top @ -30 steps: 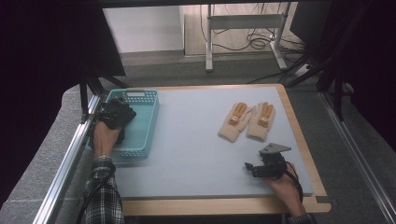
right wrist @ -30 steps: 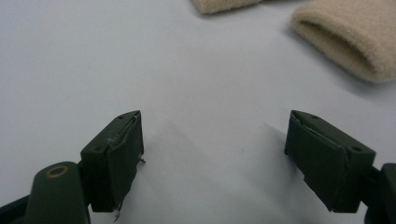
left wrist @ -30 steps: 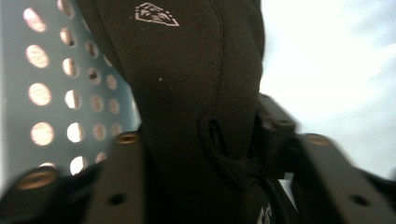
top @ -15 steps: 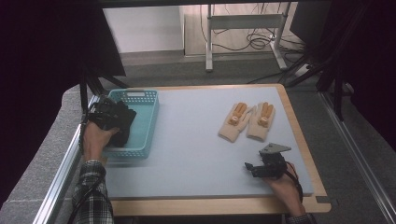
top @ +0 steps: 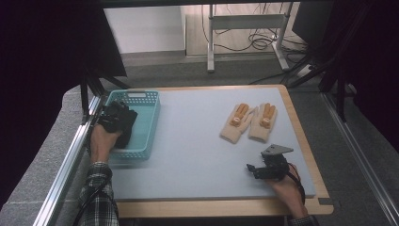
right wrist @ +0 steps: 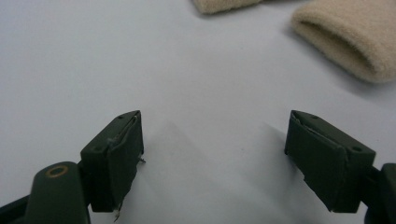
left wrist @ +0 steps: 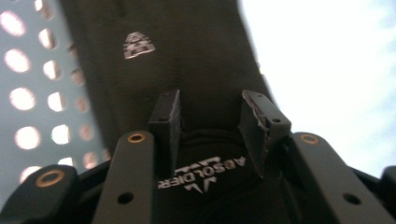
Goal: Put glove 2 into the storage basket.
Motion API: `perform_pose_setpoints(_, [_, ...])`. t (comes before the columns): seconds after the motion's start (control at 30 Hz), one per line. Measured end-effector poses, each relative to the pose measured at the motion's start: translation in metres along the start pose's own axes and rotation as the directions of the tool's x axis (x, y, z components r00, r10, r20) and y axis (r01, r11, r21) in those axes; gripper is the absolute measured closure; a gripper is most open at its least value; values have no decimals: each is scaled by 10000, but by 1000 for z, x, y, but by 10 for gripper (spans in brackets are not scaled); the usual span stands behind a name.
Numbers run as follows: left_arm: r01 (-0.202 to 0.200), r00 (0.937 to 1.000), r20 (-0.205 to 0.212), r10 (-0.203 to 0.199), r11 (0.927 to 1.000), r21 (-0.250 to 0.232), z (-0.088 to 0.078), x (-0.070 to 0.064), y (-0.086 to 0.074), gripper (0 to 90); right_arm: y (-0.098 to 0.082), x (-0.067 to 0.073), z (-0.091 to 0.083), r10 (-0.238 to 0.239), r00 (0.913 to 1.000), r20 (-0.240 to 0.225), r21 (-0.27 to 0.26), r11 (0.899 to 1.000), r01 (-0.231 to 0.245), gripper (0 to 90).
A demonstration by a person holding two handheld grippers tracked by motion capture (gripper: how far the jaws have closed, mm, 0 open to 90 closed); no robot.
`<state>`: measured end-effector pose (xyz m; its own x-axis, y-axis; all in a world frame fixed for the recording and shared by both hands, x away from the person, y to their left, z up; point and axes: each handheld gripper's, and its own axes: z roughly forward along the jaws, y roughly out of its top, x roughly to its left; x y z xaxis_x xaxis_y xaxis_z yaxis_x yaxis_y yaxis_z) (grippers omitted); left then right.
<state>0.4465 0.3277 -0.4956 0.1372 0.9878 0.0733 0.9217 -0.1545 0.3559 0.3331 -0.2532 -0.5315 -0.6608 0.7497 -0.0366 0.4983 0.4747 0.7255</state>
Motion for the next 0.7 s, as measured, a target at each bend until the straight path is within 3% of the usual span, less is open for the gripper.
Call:
perform_pose_setpoints(0.07, [292, 9989, -360, -293, 9996, -13, 0, 6, 0, 617, 0, 0, 0, 3, 10000, -2, -3, 10000, -3, 188])
perform_pose_setpoints(0.13, [490, 9987, -146, -491, 9988, -63, 0, 10, -2, 617, 0, 0, 0, 8, 10000, 0, -7, 10000, -8, 188])
perform_pose_setpoints(0.27, [385, 9992, -87, -387, 9992, -134, -2, 11, -5, 607, 0, 0, 0, 3, 10000, 4, -3, 10000, -3, 188])
perform_pose_setpoints(0.37, [494, 9973, 572, -463, 9973, -543, -9, 12, -6, 553, 0, 0, 0, -12, 10000, 5, 1, 10000, 12, 188])
perform_pose_setpoints(0.5, [662, 9939, 957, -548, 9905, -1201, -20, 11, -8, 456, 0, 0, 0, -5, 10000, 3, -1, 10000, 5, 187])
perform_pose_setpoints(0.7, [798, 9818, 1868, -349, 9678, -2387, -32, 4, -15, 302, 0, 0, 0, -10, 10000, 12, 0, 10000, 10, 188])
